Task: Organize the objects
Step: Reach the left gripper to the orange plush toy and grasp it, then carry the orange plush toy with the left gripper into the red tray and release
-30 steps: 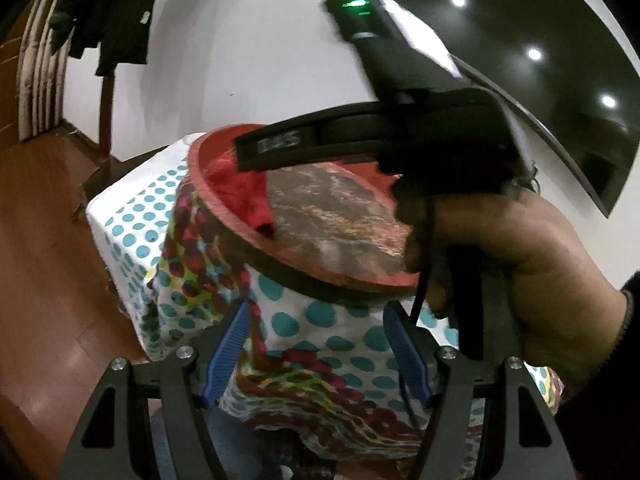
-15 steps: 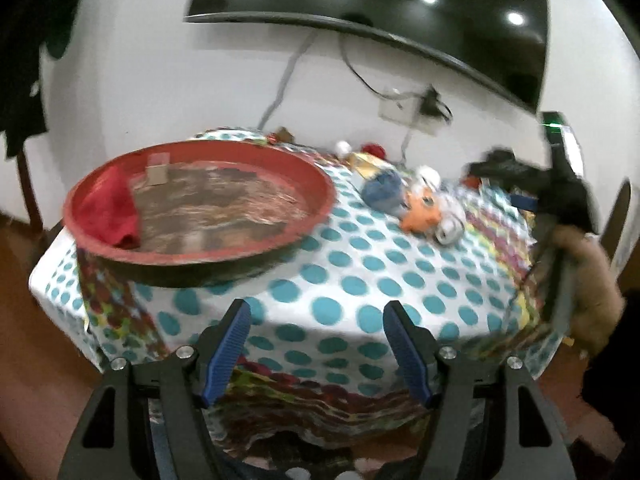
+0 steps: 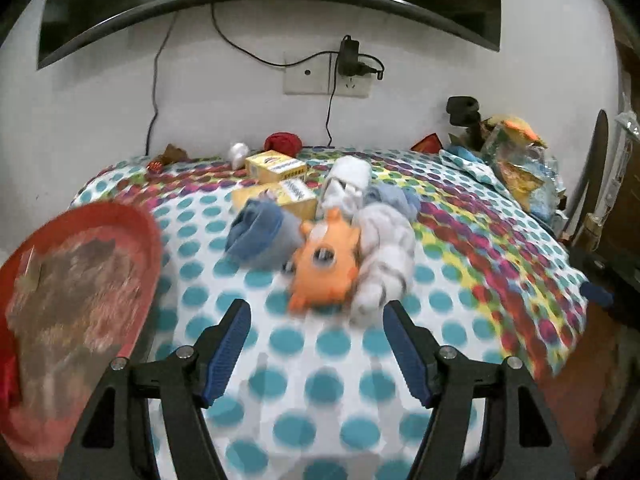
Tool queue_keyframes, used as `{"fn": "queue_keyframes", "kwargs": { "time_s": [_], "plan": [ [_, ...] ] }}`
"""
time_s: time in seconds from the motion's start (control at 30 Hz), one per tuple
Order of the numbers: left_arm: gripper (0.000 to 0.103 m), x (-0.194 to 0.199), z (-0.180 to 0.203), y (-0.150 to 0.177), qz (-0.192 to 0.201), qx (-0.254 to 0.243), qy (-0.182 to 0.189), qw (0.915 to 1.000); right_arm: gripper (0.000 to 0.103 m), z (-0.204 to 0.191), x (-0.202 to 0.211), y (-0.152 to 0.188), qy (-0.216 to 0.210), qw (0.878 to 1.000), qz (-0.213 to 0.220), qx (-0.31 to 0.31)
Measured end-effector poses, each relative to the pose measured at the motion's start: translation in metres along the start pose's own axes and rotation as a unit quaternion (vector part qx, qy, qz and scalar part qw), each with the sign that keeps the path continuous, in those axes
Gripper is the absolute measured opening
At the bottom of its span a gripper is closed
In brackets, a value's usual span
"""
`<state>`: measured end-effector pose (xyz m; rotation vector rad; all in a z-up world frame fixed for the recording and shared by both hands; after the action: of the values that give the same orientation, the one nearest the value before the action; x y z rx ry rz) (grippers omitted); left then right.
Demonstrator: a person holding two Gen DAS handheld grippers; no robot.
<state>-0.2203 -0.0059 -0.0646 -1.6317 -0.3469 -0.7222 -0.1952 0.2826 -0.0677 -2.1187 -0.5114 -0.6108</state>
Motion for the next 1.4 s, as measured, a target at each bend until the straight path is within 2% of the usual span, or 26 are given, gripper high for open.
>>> {"fn": "queue_keyframes", "kwargs": {
  "time_s": [0.1, 0.23, 0.3, 0.33, 0.37, 0.47, 0.5, 0.57, 0.77, 0.93, 1.03, 1.23, 1.4],
  "plan": [
    [0.071, -0.020, 0.001, -0.016, -0.012, -0.012, -0.011, 0.9998, 0.103, -0.008, -0.003, 0.003, -0.015, 1.000, -0.011, 0.002],
    [0.071, -0.048, -0.006, -0.024, -0.044, 0.021, 0.012, 0.9987, 0.103, -0.026, 0.001, 0.013, -0.036, 0.999, -0.018, 0.019],
    [0.070, -0.062, -0.011, -0.026, -0.056, 0.034, 0.005, 0.9978, 0.103, -0.036, 0.001, 0.019, -0.045, 0.998, -0.023, 0.031],
    [0.067, -0.066, -0.013, -0.026, -0.058, 0.043, 0.005, 0.9973, 0.103, -0.039, 0.001, 0.021, -0.047, 0.998, -0.025, 0.036],
    [0.055, -0.070, -0.015, -0.027, -0.060, 0.056, 0.016, 0.9965, 0.103, -0.042, 0.001, 0.023, -0.049, 0.998, -0.026, 0.041],
    [0.052, -0.069, -0.011, -0.028, -0.066, 0.052, 0.015, 0.9963, 0.103, -0.047, -0.001, 0.029, -0.051, 0.997, -0.032, 0.050],
    [0.051, -0.067, -0.007, -0.028, -0.064, 0.043, 0.020, 0.9968, 0.103, -0.048, 0.000, 0.030, -0.050, 0.997, -0.031, 0.051],
    [0.051, -0.056, -0.004, -0.030, -0.048, 0.021, -0.007, 0.9986, 0.103, -0.049, 0.000, 0.030, -0.051, 0.997, -0.029, 0.052],
    [0.051, -0.029, 0.002, -0.040, -0.015, -0.015, -0.028, 0.9994, 0.103, -0.051, -0.001, 0.034, -0.046, 0.997, -0.029, 0.057],
    [0.051, -0.014, -0.012, -0.050, 0.004, -0.008, -0.046, 0.9989, 0.103, -0.055, -0.001, 0.037, -0.046, 0.996, -0.029, 0.066],
    [0.051, 0.000, -0.035, -0.059, 0.018, 0.010, -0.066, 0.9976, 0.103, -0.057, 0.003, 0.035, -0.041, 0.996, -0.019, 0.078],
    [0.052, 0.038, -0.113, -0.072, 0.037, 0.048, -0.127, 0.9901, 0.103, -0.058, 0.009, 0.028, -0.040, 0.996, -0.009, 0.076],
    [0.052, 0.068, -0.204, -0.063, 0.018, 0.092, -0.189, 0.9774, 0.103, -0.064, 0.014, 0.025, -0.042, 0.995, -0.003, 0.087]
  ]
}}
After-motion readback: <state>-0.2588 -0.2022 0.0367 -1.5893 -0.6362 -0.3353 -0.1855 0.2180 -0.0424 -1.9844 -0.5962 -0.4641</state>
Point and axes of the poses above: each gripper's, at about its wrist camera, not at the fingertips, and x roughly against the way its jaws point, z to its right, y to its underside, the point moved 5 cm from there along -x, roughly the way its jaws point, and after that the axes turned 7 degrees about -x, right-handed, at the moved point
